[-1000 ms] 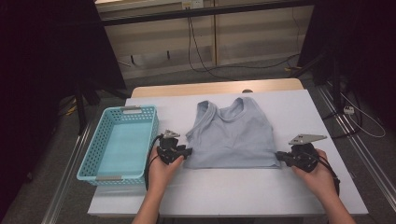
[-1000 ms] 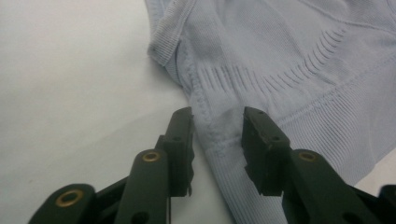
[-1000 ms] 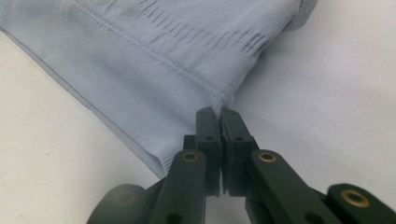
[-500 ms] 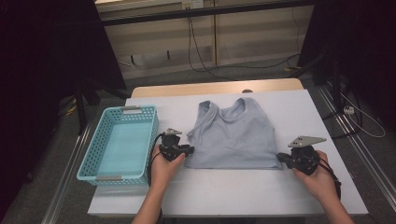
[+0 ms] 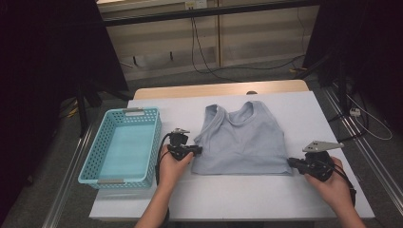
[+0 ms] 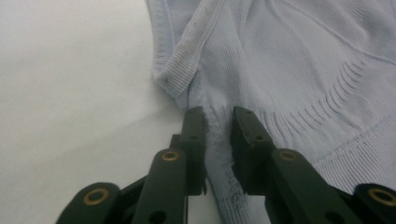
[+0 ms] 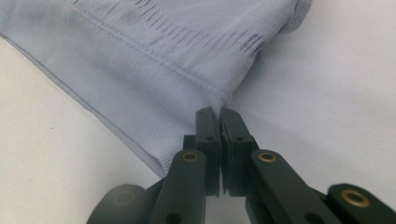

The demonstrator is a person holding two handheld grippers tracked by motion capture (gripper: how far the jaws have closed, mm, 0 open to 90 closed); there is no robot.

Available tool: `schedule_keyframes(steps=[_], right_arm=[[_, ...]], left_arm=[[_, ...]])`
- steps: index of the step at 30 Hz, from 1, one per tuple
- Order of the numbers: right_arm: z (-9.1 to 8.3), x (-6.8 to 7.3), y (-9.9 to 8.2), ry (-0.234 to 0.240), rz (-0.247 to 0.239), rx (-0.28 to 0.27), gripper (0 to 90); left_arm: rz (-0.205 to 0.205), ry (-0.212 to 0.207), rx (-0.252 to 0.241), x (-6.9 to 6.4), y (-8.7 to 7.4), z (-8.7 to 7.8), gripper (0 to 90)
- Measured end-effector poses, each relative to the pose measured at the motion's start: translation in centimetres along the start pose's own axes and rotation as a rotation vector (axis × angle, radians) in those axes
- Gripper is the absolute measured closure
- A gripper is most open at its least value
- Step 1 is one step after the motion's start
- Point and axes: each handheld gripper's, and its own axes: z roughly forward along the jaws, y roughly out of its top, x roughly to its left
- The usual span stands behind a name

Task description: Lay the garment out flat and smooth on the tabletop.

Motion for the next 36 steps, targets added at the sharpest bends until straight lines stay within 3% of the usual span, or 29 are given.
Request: schedule_keyframes(steps=[3,9,14,20,26,29,34,36], right_arm=[[0.0,0.1,0.0,-0.005,-0.010,0.001,87.9],[0.0,0.3,0.2,-0.013,-0.026,-0.001,87.5],[0.2,0.3,0.3,0.021,-0.004,-0.014,87.2],[0.2,0.5,0.3,0.040,-0.006,-0.022,85.3],[0.5,0.6,0.6,0.044,0.002,-0.043,75.1],[0.6,0.5,1.1,0.017,0.025,-0.060,67.0],[1.4,-0.2,1.6,-0.004,0.108,-0.061,63.3],[1.9,-0.1,1.7,-0.001,0.117,-0.060,62.9]], left_arm=[[-0.032,0.005,-0.007,0.0,0.1,-0.4,85.3],[-0.067,0.001,-0.013,0.2,0.2,-1.9,87.5],[-0.084,0.014,0.004,0.5,-0.3,-2.6,87.5],[-0.101,0.036,0.015,0.6,-0.8,-2.6,87.5],[-0.119,0.049,0.034,0.9,-1.1,-2.1,87.5],[-0.117,0.057,0.029,0.8,-1.1,-2.2,87.6],[-0.124,0.055,0.038,0.9,-1.2,-2.2,87.6],[-0.123,0.058,0.041,0.9,-1.2,-2.2,87.6]])
